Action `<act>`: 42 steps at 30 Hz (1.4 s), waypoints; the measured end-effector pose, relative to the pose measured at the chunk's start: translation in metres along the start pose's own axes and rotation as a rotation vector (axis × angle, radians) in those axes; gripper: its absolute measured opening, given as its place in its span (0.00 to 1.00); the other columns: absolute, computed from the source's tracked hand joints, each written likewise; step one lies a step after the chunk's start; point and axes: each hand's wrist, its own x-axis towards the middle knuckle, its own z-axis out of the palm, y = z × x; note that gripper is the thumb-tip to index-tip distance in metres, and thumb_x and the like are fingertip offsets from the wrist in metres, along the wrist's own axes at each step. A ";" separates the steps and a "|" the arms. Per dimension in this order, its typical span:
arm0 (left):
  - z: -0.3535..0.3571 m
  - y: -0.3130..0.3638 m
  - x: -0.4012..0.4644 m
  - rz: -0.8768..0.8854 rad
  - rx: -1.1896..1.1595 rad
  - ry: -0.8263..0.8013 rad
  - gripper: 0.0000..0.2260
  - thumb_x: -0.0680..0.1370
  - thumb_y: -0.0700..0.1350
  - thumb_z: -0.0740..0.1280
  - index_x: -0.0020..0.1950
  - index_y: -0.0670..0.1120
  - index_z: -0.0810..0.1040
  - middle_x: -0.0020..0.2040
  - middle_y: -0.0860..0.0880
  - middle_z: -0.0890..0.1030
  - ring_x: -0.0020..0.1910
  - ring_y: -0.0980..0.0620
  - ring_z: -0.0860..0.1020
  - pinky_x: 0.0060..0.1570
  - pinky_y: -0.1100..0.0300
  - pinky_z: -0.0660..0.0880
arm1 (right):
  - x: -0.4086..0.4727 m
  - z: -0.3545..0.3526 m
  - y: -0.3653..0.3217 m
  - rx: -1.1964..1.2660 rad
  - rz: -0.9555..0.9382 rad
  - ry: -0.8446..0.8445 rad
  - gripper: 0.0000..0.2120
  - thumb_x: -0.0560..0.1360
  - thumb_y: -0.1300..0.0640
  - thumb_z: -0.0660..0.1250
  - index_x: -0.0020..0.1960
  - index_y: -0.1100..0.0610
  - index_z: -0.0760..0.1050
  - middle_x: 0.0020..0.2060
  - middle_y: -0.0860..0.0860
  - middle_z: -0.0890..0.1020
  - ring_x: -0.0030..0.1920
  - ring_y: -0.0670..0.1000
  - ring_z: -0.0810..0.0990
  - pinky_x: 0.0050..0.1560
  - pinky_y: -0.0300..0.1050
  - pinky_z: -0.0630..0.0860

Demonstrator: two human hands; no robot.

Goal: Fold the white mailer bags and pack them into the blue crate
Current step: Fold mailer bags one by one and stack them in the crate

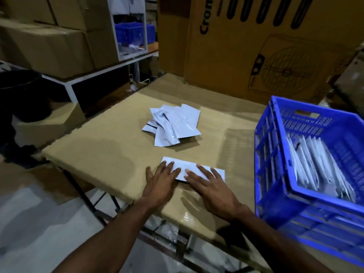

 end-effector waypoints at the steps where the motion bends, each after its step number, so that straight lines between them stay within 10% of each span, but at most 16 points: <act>1: 0.000 0.000 0.001 -0.031 -0.011 -0.032 0.25 0.82 0.47 0.59 0.79 0.60 0.62 0.82 0.53 0.57 0.81 0.48 0.54 0.71 0.31 0.52 | -0.001 0.000 -0.002 -0.063 -0.077 -0.010 0.33 0.72 0.62 0.54 0.77 0.48 0.63 0.77 0.44 0.64 0.78 0.59 0.59 0.72 0.67 0.58; 4: 0.000 -0.002 0.004 -0.020 -0.017 -0.048 0.24 0.84 0.49 0.58 0.80 0.62 0.59 0.83 0.55 0.52 0.81 0.50 0.49 0.73 0.32 0.47 | -0.005 0.007 -0.002 -0.210 -0.220 -0.097 0.24 0.74 0.59 0.58 0.68 0.47 0.74 0.72 0.43 0.72 0.79 0.61 0.56 0.70 0.75 0.55; 8: 0.005 -0.008 0.001 0.019 -0.139 0.025 0.25 0.81 0.48 0.61 0.78 0.59 0.65 0.81 0.52 0.62 0.80 0.47 0.59 0.69 0.26 0.54 | 0.003 0.006 0.001 -0.247 -0.141 -0.209 0.18 0.77 0.57 0.57 0.63 0.51 0.78 0.66 0.46 0.78 0.71 0.62 0.71 0.59 0.63 0.76; 15: 0.005 -0.002 0.000 -0.143 -0.317 0.286 0.41 0.77 0.49 0.61 0.82 0.42 0.39 0.83 0.41 0.42 0.76 0.39 0.63 0.66 0.42 0.70 | 0.034 -0.038 0.009 -0.131 0.187 -0.081 0.18 0.75 0.60 0.64 0.64 0.50 0.70 0.75 0.47 0.66 0.59 0.57 0.76 0.40 0.53 0.80; 24: 0.016 0.042 0.012 -0.073 -0.059 0.037 0.38 0.79 0.55 0.56 0.82 0.48 0.38 0.82 0.42 0.39 0.79 0.44 0.57 0.72 0.32 0.57 | 0.051 -0.145 0.060 0.045 0.506 0.221 0.23 0.73 0.65 0.66 0.68 0.57 0.76 0.73 0.54 0.70 0.62 0.61 0.79 0.59 0.56 0.77; 42: 0.021 0.156 0.044 0.193 -0.040 -0.166 0.29 0.84 0.57 0.51 0.83 0.51 0.46 0.83 0.46 0.45 0.81 0.44 0.49 0.74 0.34 0.49 | -0.080 -0.251 0.171 0.023 0.837 0.445 0.18 0.68 0.59 0.66 0.57 0.52 0.82 0.57 0.58 0.84 0.56 0.59 0.83 0.56 0.58 0.79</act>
